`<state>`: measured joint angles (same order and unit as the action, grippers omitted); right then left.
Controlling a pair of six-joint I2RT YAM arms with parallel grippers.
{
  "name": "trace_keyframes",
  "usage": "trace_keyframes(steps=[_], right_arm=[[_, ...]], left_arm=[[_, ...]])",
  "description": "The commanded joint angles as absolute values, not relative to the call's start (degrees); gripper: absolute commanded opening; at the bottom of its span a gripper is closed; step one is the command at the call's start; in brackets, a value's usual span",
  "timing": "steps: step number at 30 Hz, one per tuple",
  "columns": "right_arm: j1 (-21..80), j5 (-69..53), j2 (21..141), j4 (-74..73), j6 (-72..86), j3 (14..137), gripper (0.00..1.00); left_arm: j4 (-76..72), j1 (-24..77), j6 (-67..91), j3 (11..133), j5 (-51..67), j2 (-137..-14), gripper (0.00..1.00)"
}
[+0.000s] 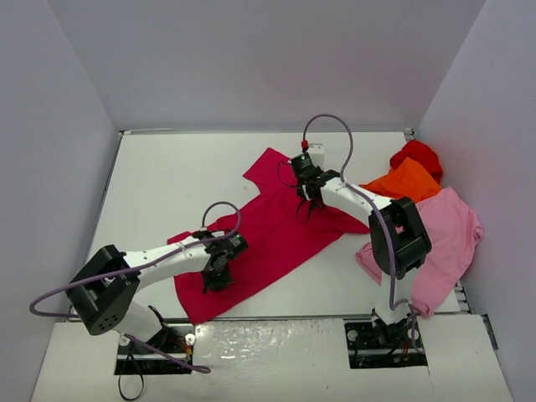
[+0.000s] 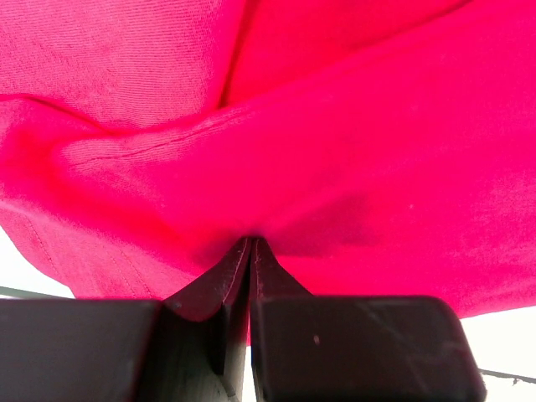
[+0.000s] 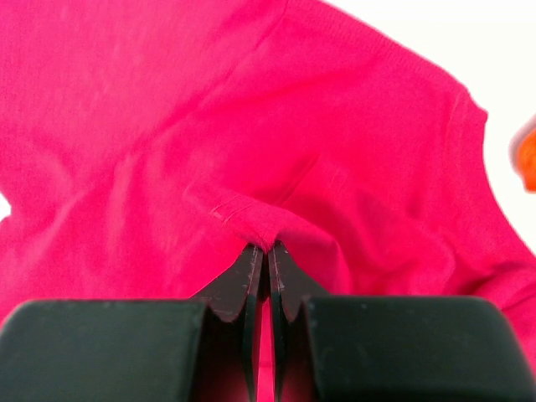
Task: Fold and stack the t-shirts
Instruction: Fold the flattened tshirt in 1/3 of the way
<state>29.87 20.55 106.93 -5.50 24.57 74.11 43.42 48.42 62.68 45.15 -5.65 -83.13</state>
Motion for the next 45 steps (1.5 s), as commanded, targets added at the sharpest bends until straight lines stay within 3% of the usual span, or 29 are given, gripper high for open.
trace_keyframes(steps=[1,12,13,15,17,19,22,24,27,28,30,32,37,45], right_arm=[[27.6,21.2,109.3,-4.5,23.3,79.3,0.00],[27.0,19.5,115.2,-2.9,22.9,81.8,0.00],[27.0,19.6,115.1,-2.5,22.9,81.7,0.04],[27.0,20.3,113.4,-0.9,22.9,80.2,0.39],[27.1,21.8,111.1,0.7,23.1,78.6,0.63],[27.2,23.6,107.9,2.3,23.1,77.1,0.72],[27.7,25.2,102.3,2.8,22.5,75.5,0.75],[28.2,23.8,97.8,2.8,22.6,73.9,0.75],[30.3,20.4,92.6,1.6,22.8,69.6,0.67],[31.2,20.5,91.4,0.8,22.8,68.4,0.59],[34.5,21.3,88.4,-1.6,24.4,63.2,0.33],[37.1,20.6,86.6,-2.4,25.1,58.5,0.03],[38.0,21.7,86.8,-1.7,27.0,52.9,0.00],[36.6,20.0,96.4,3.7,23.4,56.5,0.00]], left_arm=[[44.0,48.9,64.0,46.6,-7.2,-82.3,0.00],[44.3,48.9,63.4,46.9,-7.5,-82.8,0.00],[44.3,48.9,63.4,47.0,-7.5,-82.8,0.00],[44.6,48.9,63.2,47.2,-7.7,-82.8,0.00],[45.0,48.9,63.1,47.4,-8.3,-82.6,0.00],[46.5,49.0,63.2,48.2,-10.8,-81.2,0.00],[49.9,49.5,63.4,50.8,-15.3,-77.9,0.01],[52.5,49.6,63.2,53.2,-19.1,-75.5,0.14],[56.3,49.5,62.4,57.4,-23.6,-73.8,0.23],[57.1,49.5,62.2,58.3,-24.1,-73.7,0.24],[57.9,49.4,61.3,59.5,-23.4,-74.0,0.21],[54.9,49.2,60.9,58.9,-20.2,-75.3,0.02],[43.2,49.0,60.0,54.9,-11.9,-83.6,0.00],[38.5,49.1,58.9,57.6,-12.1,-94.4,0.00]])
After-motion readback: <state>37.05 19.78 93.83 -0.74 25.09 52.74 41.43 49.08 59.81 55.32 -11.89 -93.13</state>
